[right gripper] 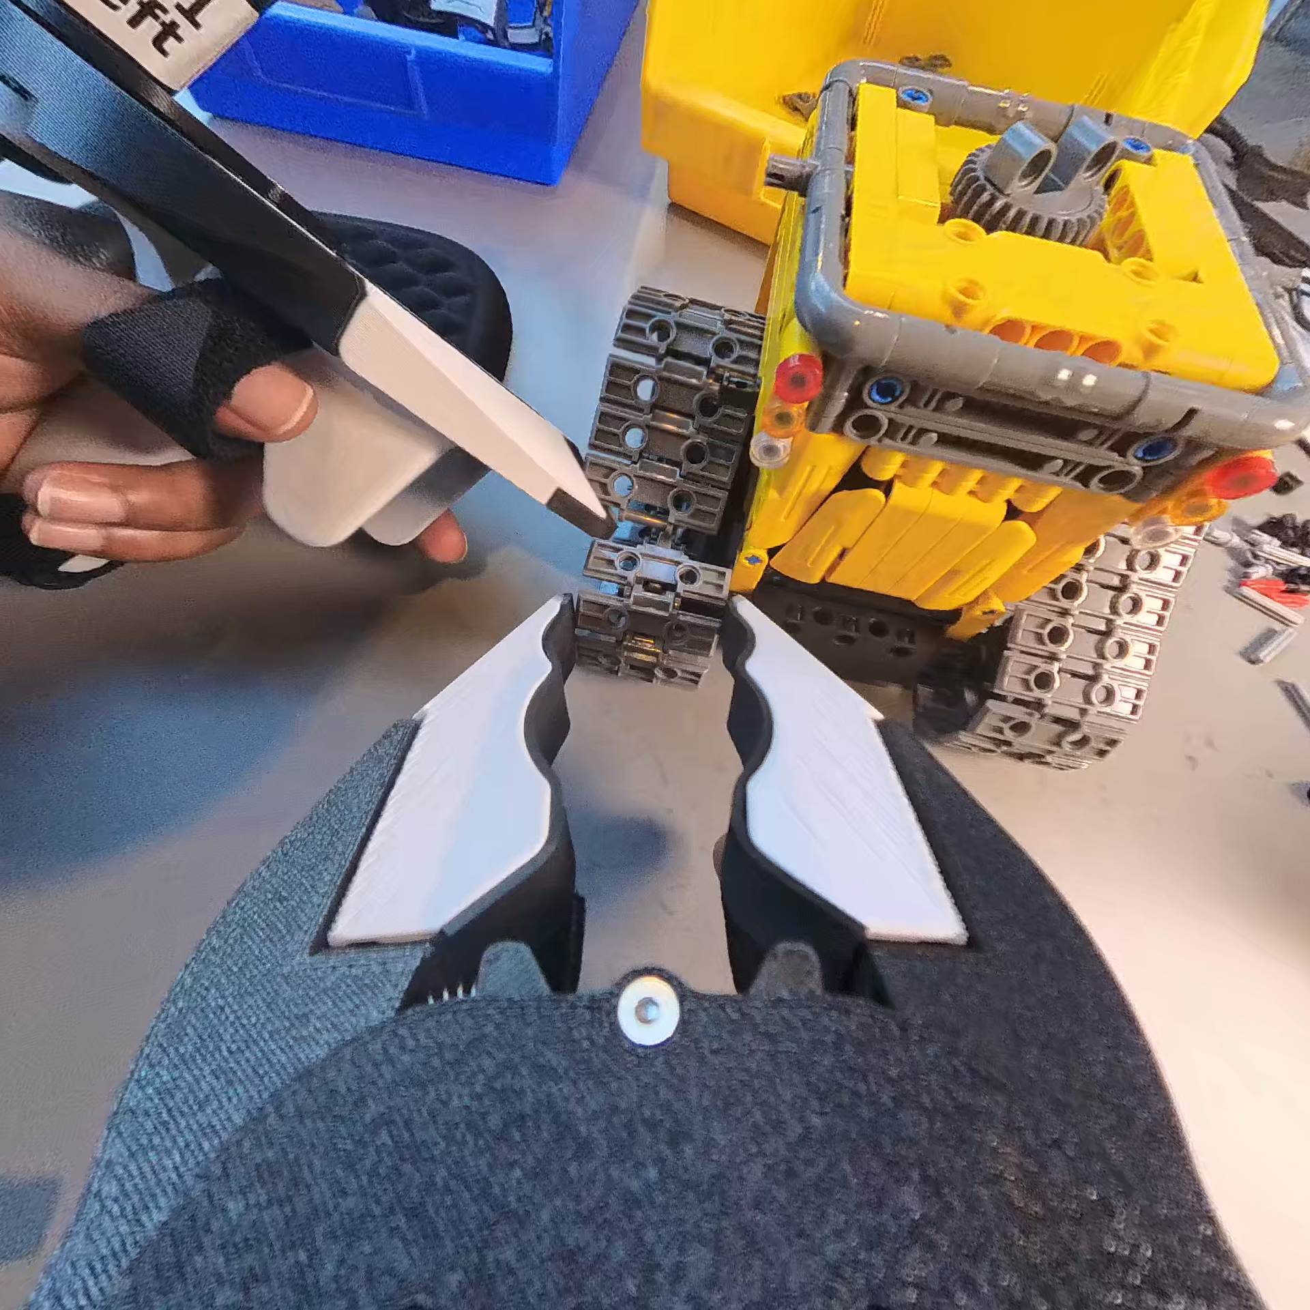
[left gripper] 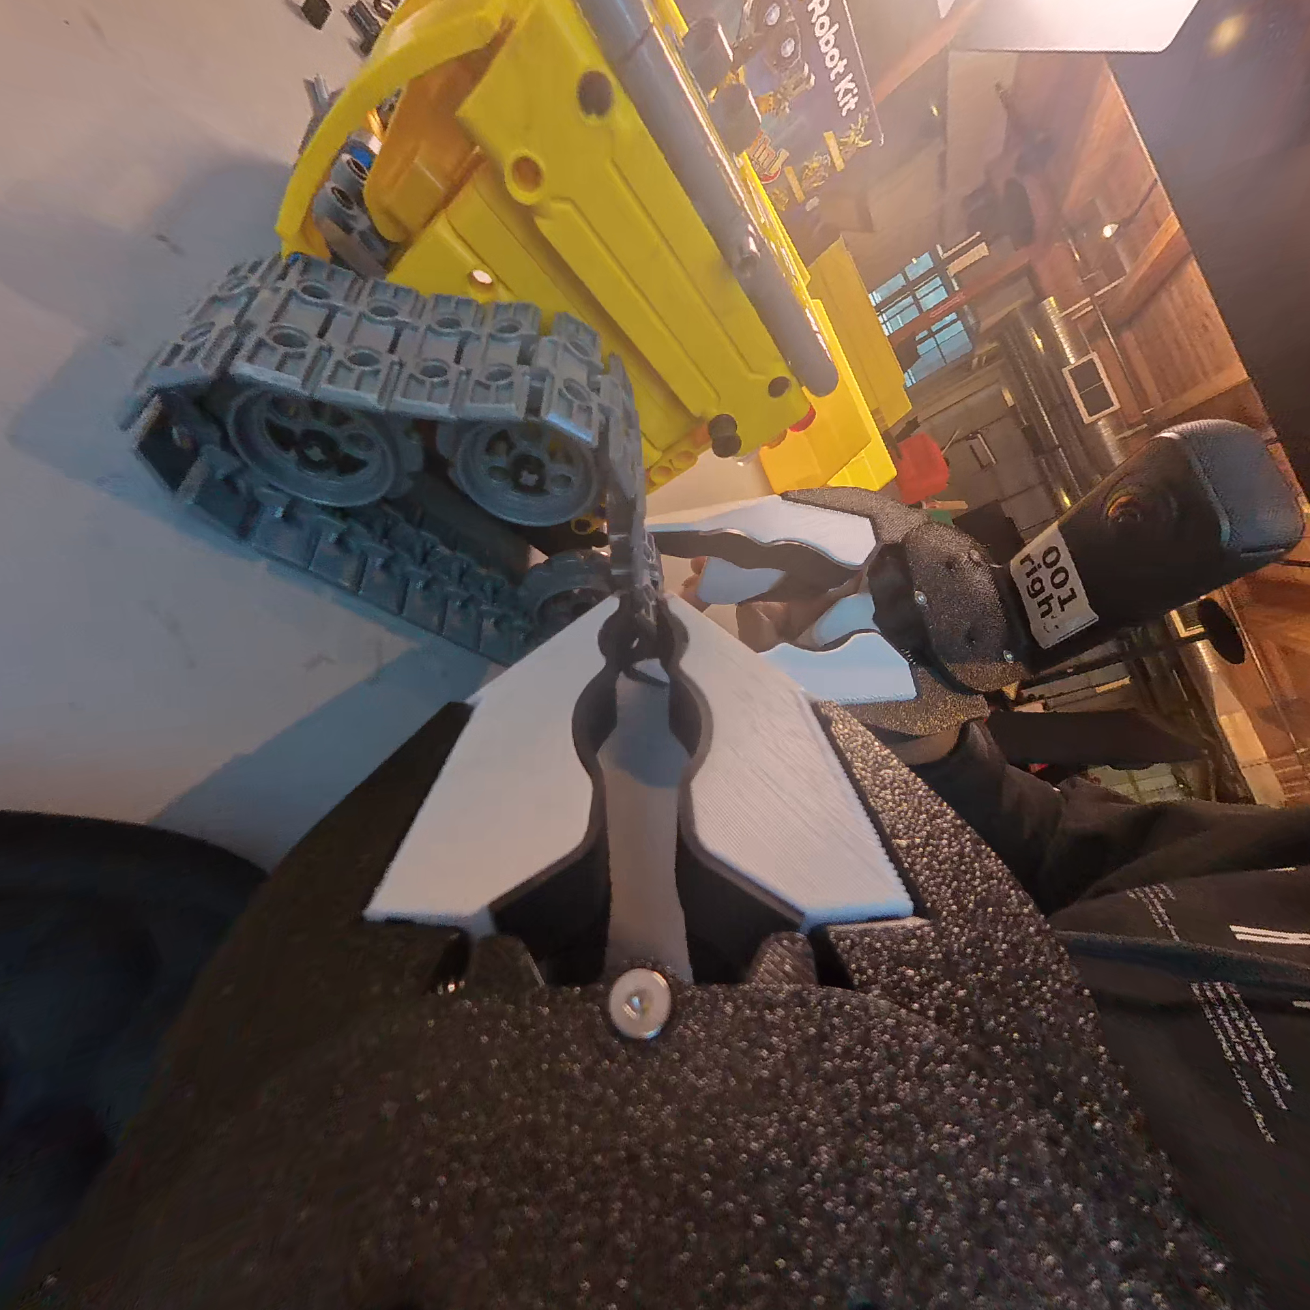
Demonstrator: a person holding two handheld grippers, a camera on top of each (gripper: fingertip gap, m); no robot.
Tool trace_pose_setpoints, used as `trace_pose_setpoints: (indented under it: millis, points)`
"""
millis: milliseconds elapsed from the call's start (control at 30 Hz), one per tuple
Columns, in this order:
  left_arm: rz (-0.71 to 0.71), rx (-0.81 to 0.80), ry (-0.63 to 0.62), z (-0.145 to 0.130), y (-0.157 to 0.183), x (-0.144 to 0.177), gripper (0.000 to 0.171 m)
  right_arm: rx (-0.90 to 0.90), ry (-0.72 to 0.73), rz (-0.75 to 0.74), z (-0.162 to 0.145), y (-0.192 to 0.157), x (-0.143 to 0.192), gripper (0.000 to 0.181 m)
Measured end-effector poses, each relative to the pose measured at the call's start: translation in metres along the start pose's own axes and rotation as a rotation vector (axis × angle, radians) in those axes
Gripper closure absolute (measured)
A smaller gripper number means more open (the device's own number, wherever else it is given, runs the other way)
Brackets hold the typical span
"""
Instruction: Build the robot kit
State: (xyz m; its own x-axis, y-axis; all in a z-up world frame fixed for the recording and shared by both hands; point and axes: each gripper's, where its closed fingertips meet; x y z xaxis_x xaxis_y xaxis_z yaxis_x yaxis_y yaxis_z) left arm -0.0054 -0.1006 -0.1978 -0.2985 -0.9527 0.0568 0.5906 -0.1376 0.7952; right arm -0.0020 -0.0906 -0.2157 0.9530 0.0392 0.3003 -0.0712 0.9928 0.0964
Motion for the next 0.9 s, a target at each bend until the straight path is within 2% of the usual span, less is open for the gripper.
trace_pose_setpoints:
  millis: [200,400,500,633,733,900]
  points:
    - [0.024,0.024,-0.002,0.003,0.002,0.008,0.147,-0.004,0.025,0.013,0.001,-0.001,0.0,0.14]
    - [0.111,-0.114,-0.018,0.011,-0.005,0.013,0.143,-0.004,0.051,0.013,0.002,0.0,0.001,0.14]
    - [0.125,-0.134,-0.028,0.011,-0.009,0.008,0.143,-0.004,0.065,0.013,0.003,-0.001,0.002,0.14]
    - [0.135,-0.145,-0.015,0.012,-0.013,0.001,0.15,0.002,0.078,0.01,0.005,-0.001,0.002,0.14]
    - [0.107,-0.127,-0.004,0.011,-0.01,-0.004,0.165,0.01,0.087,0.008,0.007,-0.001,0.002,0.14]
    - [0.009,0.022,-0.022,0.005,0.001,-0.006,0.167,0.021,0.11,-0.003,0.01,0.0,0.001,0.14]
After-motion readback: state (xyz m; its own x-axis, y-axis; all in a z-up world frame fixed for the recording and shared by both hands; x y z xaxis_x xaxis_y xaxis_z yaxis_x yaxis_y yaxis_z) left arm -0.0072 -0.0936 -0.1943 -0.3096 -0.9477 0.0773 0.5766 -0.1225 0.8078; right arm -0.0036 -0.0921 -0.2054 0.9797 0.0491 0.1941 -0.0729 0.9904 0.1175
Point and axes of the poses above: each gripper's, where its closed fingertips meet, x back along the fingers, z out of its top, y = z × x across the jaws, and after that the axes turned 15 degrees about y, right-handed
